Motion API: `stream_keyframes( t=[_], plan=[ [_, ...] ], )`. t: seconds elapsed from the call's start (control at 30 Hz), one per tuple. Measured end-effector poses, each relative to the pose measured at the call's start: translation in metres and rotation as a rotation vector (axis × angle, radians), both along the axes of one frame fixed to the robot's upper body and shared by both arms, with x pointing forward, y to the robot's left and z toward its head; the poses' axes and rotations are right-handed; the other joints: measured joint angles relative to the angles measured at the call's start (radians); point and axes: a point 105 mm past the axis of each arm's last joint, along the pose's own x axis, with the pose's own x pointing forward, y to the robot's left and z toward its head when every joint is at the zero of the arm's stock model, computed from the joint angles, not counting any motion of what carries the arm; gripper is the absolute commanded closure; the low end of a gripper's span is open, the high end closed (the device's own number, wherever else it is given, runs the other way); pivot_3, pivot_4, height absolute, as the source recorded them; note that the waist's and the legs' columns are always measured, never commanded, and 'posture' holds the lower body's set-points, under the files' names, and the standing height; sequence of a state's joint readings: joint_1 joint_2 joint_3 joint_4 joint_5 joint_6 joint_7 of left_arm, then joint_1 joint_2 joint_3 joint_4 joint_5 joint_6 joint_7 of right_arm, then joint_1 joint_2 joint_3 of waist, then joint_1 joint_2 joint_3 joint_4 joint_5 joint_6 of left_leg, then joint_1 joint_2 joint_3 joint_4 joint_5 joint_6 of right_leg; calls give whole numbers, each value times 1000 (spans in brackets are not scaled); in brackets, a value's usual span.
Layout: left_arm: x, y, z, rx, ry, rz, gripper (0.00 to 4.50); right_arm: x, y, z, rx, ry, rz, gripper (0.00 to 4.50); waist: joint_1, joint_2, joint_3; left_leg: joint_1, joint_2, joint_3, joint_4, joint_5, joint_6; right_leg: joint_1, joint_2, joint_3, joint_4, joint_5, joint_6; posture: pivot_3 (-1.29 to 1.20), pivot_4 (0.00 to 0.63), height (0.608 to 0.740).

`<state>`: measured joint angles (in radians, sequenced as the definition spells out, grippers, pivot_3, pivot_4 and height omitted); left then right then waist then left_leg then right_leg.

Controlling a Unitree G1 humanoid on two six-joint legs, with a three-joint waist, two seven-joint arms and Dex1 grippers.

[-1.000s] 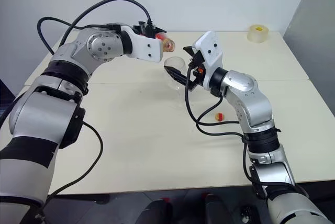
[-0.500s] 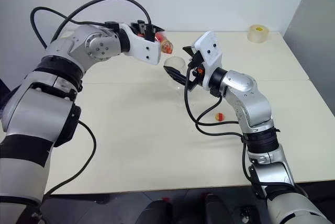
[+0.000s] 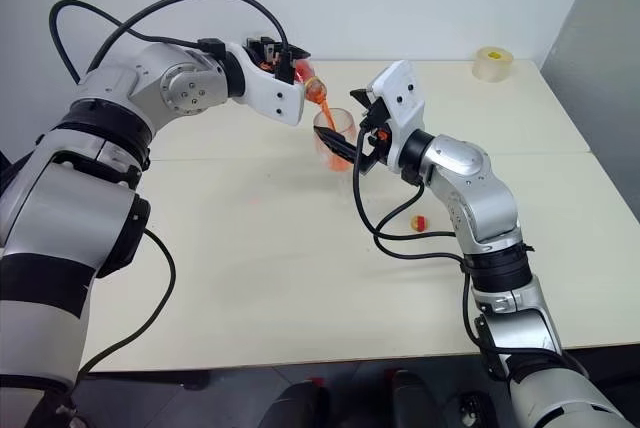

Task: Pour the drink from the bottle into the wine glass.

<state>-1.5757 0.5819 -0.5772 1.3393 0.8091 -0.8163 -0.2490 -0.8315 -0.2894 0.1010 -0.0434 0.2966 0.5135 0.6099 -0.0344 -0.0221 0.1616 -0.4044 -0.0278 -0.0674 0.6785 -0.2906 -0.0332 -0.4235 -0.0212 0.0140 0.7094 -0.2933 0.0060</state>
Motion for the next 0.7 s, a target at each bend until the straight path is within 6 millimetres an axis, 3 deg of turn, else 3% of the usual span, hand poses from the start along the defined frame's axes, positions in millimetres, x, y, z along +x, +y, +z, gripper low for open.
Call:
stream_keyframes(
  t=[0.7],
  plan=[
    [0, 1, 5, 39, -34, 1, 2739, 0, 1, 0, 2, -2, 4, 0, 0, 0, 0, 0, 0, 1, 0, 0, 0, 0, 0, 0, 1, 0, 0, 0, 150, 740]
  ],
)
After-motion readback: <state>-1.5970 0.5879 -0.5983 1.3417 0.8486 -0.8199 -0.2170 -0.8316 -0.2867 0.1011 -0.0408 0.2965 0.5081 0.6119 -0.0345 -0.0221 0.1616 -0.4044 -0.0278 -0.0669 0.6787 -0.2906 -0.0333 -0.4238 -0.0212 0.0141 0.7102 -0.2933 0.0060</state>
